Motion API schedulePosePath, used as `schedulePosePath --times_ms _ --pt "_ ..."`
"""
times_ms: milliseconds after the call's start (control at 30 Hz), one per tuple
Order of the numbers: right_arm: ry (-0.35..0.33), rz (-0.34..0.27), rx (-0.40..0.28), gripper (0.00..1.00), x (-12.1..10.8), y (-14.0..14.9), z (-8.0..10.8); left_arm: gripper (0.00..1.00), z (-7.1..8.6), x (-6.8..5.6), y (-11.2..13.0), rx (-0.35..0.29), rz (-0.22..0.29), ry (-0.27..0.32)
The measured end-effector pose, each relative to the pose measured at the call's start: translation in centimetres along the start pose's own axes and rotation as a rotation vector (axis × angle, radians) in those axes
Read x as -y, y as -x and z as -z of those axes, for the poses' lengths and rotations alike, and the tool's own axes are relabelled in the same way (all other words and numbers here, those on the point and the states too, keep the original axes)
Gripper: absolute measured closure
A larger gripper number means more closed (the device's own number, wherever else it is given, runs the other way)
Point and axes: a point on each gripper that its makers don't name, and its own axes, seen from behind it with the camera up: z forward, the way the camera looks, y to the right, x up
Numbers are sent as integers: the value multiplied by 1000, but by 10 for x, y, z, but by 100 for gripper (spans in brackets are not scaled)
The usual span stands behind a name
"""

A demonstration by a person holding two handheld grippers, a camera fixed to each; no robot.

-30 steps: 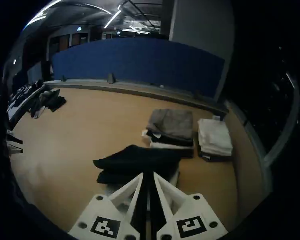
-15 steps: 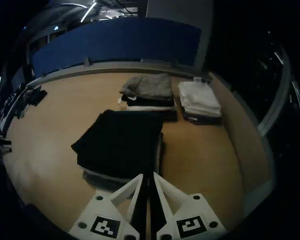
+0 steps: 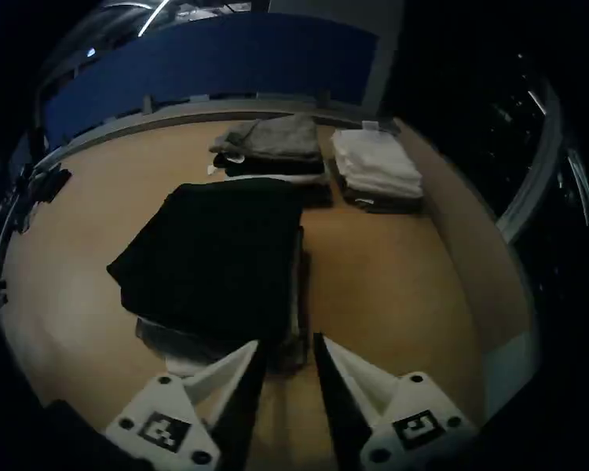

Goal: Fold towel

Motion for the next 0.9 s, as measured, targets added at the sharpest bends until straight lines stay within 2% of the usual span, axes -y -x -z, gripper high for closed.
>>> schedulePosePath --times_ms 167,300,533,700,900 --pt "4 -6 -23 31 -2 -2 10 3 2 0 0 -3 4 1" --pt "9 -5 -37 27 -2 -5 15 3 2 -1 1 -5 -1 5" --pt "-10 5 -82 18 12 -21 25 3 4 -1 -2 -11 -1 9" --pt "-30 15 -111 0 25 -32 27 3 6 -1 -4 -19 1 9" --pt "-66 20 -165 0 50 -49 29 3 8 1 -4 -23 6 6"
